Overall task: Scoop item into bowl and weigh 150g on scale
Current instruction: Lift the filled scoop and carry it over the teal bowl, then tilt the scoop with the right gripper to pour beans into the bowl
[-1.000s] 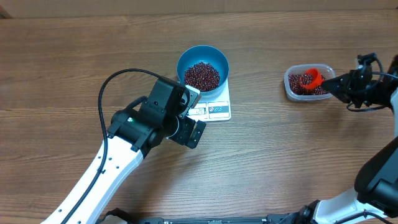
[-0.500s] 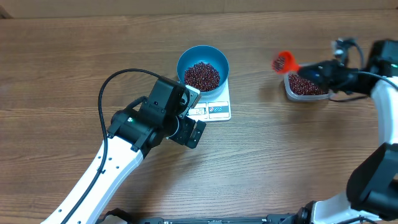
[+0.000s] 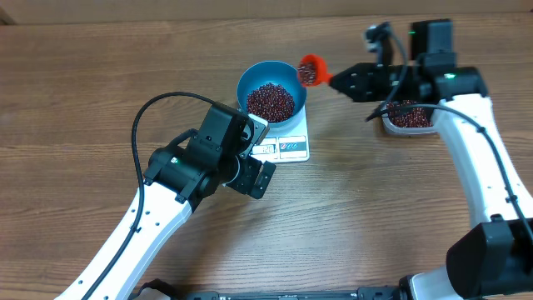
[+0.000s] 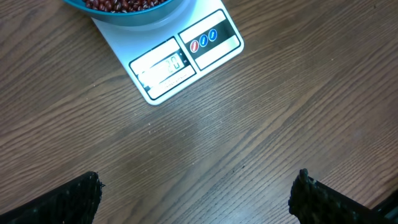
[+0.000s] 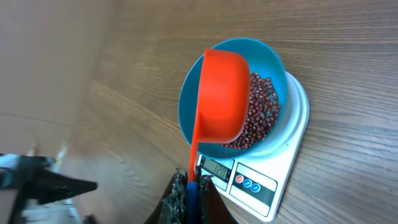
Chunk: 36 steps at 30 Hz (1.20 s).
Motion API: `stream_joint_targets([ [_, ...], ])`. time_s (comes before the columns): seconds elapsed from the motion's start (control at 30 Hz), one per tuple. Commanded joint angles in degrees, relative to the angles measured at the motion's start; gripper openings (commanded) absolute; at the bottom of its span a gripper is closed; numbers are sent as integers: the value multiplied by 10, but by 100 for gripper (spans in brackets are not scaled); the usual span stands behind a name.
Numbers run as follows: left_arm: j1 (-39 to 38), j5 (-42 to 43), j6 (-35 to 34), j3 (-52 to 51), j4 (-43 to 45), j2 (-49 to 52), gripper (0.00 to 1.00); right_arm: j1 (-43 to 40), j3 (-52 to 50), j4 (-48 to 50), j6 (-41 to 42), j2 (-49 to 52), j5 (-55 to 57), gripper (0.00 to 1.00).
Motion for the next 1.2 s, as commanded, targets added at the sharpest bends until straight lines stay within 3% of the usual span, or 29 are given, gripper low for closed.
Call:
stream_joint_targets([
  [0.0,-3,7,0,1,2,-2,100,40,18,12,23,-17,101,4],
  [0.37,-3,7,0,1,2,-2,100,163,18,25,15,-17,340,4],
  [1.17,-3,7,0,1,2,-2,100,169,18,24,15,-17,311,4],
])
